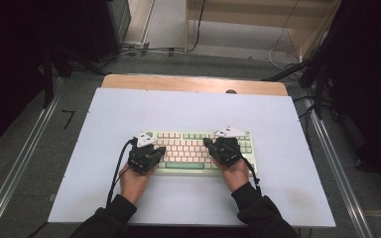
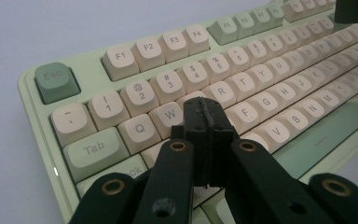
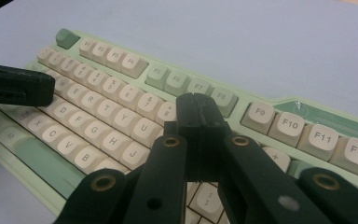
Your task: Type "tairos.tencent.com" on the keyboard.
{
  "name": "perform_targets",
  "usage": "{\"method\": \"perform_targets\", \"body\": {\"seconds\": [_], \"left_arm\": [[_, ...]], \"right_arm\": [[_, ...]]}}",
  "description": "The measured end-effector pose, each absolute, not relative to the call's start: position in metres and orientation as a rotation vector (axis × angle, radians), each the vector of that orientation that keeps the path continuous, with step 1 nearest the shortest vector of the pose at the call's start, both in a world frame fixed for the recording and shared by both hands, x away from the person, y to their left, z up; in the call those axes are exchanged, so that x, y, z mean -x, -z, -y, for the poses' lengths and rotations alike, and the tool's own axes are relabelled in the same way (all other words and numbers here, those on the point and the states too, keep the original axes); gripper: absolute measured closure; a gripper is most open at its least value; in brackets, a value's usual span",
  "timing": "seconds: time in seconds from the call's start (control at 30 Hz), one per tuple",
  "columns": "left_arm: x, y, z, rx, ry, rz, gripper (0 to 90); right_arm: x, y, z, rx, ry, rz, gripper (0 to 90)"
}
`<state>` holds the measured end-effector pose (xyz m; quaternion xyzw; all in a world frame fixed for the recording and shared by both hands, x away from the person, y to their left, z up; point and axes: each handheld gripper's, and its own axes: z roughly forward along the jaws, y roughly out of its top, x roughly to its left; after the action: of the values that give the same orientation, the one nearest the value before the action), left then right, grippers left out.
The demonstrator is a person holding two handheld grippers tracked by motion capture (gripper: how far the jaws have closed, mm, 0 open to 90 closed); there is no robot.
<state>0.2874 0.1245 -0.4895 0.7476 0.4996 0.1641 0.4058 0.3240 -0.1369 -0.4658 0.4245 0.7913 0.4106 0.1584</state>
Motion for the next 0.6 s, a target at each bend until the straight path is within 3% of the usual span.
{"method": "perform_targets", "body": {"seconds": [0.6], "left_arm": [[-0.2867, 0.4898, -0.1228, -1.907, -0.42, -1.257, 90.0]], "right_arm": [[-0.3238, 0.4661, 0.1365, -1.213, -1.175, -2.262, 87.3]]}}
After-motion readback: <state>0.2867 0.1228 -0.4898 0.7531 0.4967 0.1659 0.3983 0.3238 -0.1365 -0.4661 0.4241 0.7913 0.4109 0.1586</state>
